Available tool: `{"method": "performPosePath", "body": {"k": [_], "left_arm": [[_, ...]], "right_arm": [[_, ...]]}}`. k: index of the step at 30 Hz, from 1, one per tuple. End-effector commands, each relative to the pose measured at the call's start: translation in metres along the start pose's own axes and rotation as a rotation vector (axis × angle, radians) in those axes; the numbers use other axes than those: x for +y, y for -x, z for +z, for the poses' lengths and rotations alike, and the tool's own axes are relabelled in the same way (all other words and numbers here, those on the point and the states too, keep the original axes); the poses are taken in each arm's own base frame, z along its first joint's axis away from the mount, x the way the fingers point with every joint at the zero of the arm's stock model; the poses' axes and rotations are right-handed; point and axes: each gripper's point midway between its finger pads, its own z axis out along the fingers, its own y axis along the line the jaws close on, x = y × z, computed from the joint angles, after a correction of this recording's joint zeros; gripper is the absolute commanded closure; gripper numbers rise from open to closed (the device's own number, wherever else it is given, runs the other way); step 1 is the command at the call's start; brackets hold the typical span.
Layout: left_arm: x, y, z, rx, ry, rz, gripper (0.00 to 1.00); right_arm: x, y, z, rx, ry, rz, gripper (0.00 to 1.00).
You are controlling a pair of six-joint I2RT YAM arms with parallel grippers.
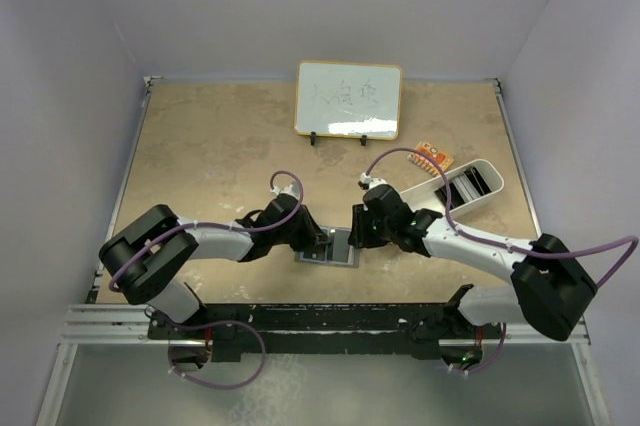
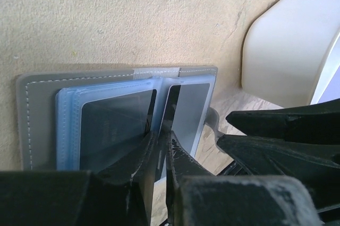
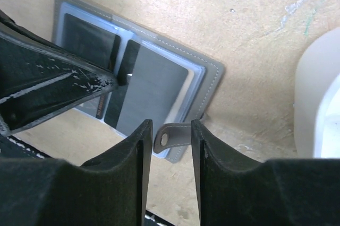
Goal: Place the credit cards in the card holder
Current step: Insert the credit card into the card holder.
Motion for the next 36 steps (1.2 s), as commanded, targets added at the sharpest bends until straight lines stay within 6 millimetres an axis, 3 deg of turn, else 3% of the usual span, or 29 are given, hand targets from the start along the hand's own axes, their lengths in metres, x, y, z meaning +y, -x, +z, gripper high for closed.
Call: {"method": "performPosePath", "body": {"k": [1,9,17,24,28,36], "left_arm": [[-0.025,0.004,-0.003,-0.005,-0.071,0.008,0.96],[-0.023,-0.002,-0.002,0.017,-0.086,-0.011,1.00],[-0.021,-0.006,0.005,0.031,-0.077,-0.056,1.00],[-0.045,-0.005,0.004,0.025,-0.174,-0.105,1.00],[-0.040,-0.001,-0.001,-0.003,-0.148,-0.097,1.00],[-0.023,0.004,-0.012,-0.047,-0.059,-0.060,0.84]], "right_arm": [[-0.011,-0.003,0.000,0.002,-0.056,-0.011,0.63],[-0.016,-0.017,0.015,0.042,-0.062,0.015,0.71],[-0.004,-0.021,0.026,0.044,0.004,0.061,0.82],[0.004,-0.027,0.031,0.047,0.054,0.074,0.91],[0.006,-0.023,0.029,0.027,0.064,0.072,0.94],[0.006,-0.020,0.027,0.016,0.056,0.080,0.98]]}}
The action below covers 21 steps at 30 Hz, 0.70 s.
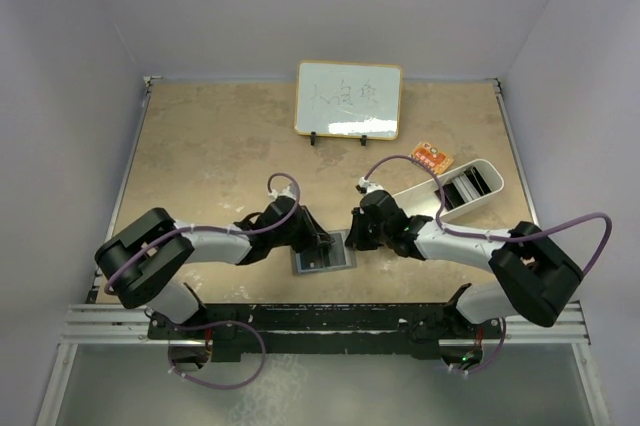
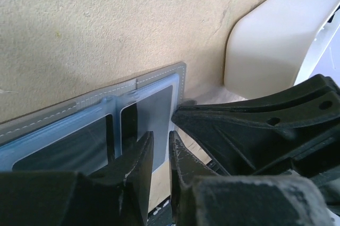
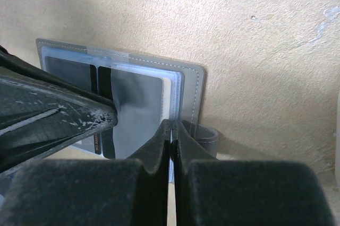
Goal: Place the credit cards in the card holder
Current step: Insert the credit card into the card holder.
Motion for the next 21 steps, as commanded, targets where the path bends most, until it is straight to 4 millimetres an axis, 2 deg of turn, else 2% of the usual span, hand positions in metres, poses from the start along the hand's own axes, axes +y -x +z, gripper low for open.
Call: {"method": "performPosePath", "body": {"k": [1,4,8,13,16,21], "left_arm": [[-0.015,0.011,-0.012,-0.059,-0.025,0.033,0.82],[-0.018,0.018,-0.019,-0.092,0.005,0.071,0.73],[-0.011,0.031,-0.034,-0.145,0.104,0.129,0.63],[0.014,0.049,-0.060,-0.234,0.265,0.179,0.53],[0.030,0.053,-0.072,-0.255,0.342,0.204,0.47],[0.052,0.049,-0.076,-0.244,0.382,0.189,0.40]], "right_arm": [[-0.001,-0.009,-0.002,0.023,-0.002,0.006,0.98],[-0.003,-0.006,-0.007,0.013,-0.014,-0.009,0.98],[-0.001,0.000,-0.015,0.003,-0.020,-0.027,0.96],[-0.003,0.004,-0.020,-0.011,-0.033,-0.040,0.96],[-0.002,0.004,-0.020,-0.007,-0.034,-0.048,0.97],[0.000,0.009,-0.023,-0.012,-0.034,-0.063,0.97]]}}
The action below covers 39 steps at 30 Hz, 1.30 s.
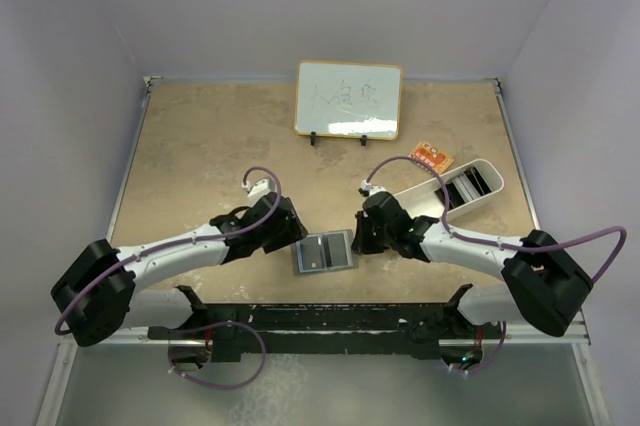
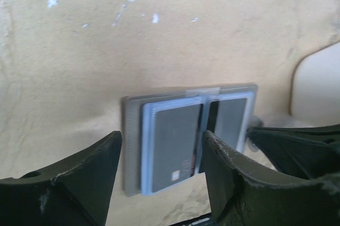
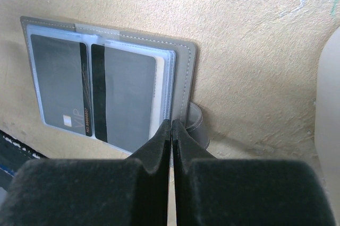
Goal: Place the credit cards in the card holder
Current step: Insert the credit card into the card holder, then close the card holder at the center of the board.
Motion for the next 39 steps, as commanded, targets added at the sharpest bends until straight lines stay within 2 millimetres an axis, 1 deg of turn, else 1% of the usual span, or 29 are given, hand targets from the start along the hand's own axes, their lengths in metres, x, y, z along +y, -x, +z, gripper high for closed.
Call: {"method": "performPosePath", "body": {"k": [1,4,6,8,11,15,20,25,28,31,36,39], "left_arm": [[0.023,0.000,-0.001,-0.017,0.063,0.026,0.39],[0.021,-0.004,0.002,-0.007,0.032,0.011,0.36],[0.017,-0.007,0.005,0.010,0.000,-0.005,0.35],[0.012,-0.011,0.008,0.030,-0.036,-0.029,0.34],[0.008,-0.014,0.011,0.044,-0.077,-0.064,0.34],[0.002,-0.011,0.012,0.053,-0.119,-0.098,0.34],[0.001,-0.013,0.014,0.072,-0.135,-0.128,0.34],[0.002,-0.015,0.017,0.085,-0.125,-0.120,0.35],[0.006,-0.017,0.017,0.088,-0.115,-0.120,0.35],[0.005,-0.017,0.017,0.089,-0.125,-0.128,0.35],[0.004,-0.018,0.016,0.095,-0.122,-0.129,0.36],[0.005,-0.018,0.016,0.095,-0.116,-0.129,0.36]], "right_arm": [[0.007,0.017,-0.009,-0.045,-0.003,-0.035,0.96],[0.007,0.019,-0.012,-0.042,-0.006,-0.051,0.87],[0.009,0.021,-0.015,-0.042,-0.004,-0.069,0.78],[0.008,0.021,-0.017,-0.033,-0.010,-0.098,0.72],[-0.001,0.019,-0.019,-0.016,-0.055,-0.126,0.70],[-0.008,0.016,-0.023,0.006,-0.094,-0.149,0.65],[-0.017,0.015,-0.025,0.005,-0.139,-0.173,0.61],[-0.022,0.012,-0.023,0.033,-0.173,-0.194,0.60],[-0.019,0.017,-0.029,0.017,-0.167,-0.191,0.59],[-0.021,0.017,-0.033,-0.006,-0.171,-0.170,0.62],[-0.024,0.002,-0.024,0.031,-0.156,-0.142,0.69],[-0.022,-0.002,-0.019,0.042,-0.139,-0.130,0.69]]}}
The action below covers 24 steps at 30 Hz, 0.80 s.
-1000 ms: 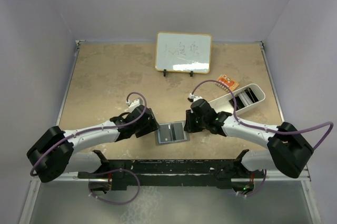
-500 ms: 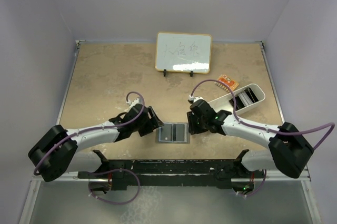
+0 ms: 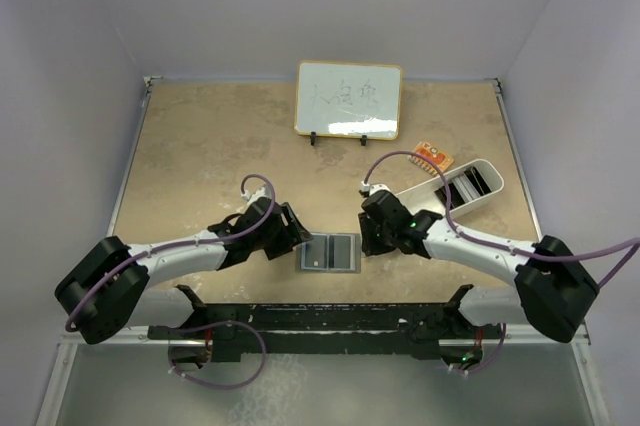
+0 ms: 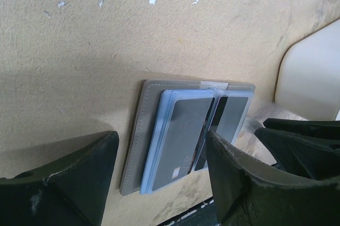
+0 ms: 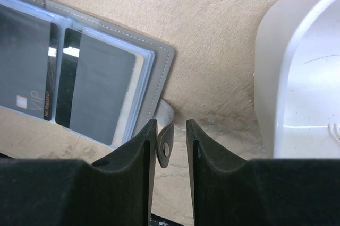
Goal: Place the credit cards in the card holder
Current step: Close the card holder at the center of the board.
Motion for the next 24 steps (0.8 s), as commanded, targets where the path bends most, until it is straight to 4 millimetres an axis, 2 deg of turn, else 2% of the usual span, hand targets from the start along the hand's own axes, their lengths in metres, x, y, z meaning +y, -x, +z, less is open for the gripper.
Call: {"method": "performPosePath", "body": {"k": [1,8,14,18,24], "left_arm": [[-0.002,0.001,0.001,0.000,-0.010,-0.014,0.36],[-0.007,-0.002,0.001,0.015,-0.032,-0.035,0.36],[-0.034,0.004,-0.009,0.005,-0.148,-0.058,0.37],[-0.058,0.007,-0.022,0.004,-0.256,-0.083,0.37],[-0.074,0.012,-0.043,-0.013,-0.344,-0.119,0.37]], "right_arm": [[0.005,-0.004,0.006,0.005,0.024,0.028,0.70],[0.008,-0.012,0.020,0.023,0.035,0.049,0.84],[0.021,-0.013,0.031,0.035,0.091,0.053,1.00],[0.027,-0.012,0.034,0.022,0.121,0.054,1.00],[0.033,-0.011,0.039,0.031,0.141,0.053,1.00]]}}
